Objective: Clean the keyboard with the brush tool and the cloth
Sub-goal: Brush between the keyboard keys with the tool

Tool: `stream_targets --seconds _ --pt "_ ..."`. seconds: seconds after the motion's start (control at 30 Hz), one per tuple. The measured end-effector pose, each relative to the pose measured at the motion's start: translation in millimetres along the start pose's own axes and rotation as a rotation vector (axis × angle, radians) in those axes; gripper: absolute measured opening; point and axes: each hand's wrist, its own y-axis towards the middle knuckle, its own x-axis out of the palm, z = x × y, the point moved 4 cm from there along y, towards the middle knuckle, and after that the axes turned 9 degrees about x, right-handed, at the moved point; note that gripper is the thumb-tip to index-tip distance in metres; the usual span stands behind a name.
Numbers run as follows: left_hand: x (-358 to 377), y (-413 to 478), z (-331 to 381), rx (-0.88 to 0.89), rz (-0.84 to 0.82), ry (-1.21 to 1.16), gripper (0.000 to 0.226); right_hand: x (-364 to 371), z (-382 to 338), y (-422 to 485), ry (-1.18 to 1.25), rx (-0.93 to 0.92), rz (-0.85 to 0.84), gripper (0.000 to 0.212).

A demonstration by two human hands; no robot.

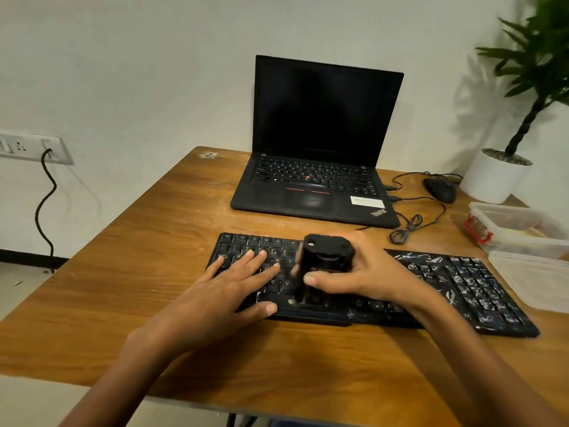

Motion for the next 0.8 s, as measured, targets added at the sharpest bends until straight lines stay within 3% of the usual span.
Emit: stream_targets --seconds 0.13,0.23,0.3,0.47,0.6,0.73,0.8 --pt "0 1 0 0.006 -0.020 0.004 0.075 -40 15 -26 0.006 0.136 0.046 0.027" --pt "0 1 0 -0.003 -0.034 0.010 0.072 -26 6 -18 -0.032 0.021 -0.006 0.041" --pt "1 0 0 -0.011 -0.032 0.009 0.065 -5 3 -8 0.001 -0.030 -0.059 0.035" --pt "0 1 1 0.003 -0.036 0.000 0.072 -22 19 -19 -0.042 0.033 -0.108 0.040" --pt "-2 5 -1 -0.004 -0.074 -0.013 0.063 -39 10 -19 -0.144 -0.012 -0.152 0.046" --pt "-9 11 -4 -0.019 -0.126 -0.019 0.073 -9 -9 12 -0.102 -0.114 -0.048 0.040" --pt "-10 11 -5 -0.027 -0.146 -0.019 0.075 -7 -1 16 -0.061 -0.060 -0.003 0.042"
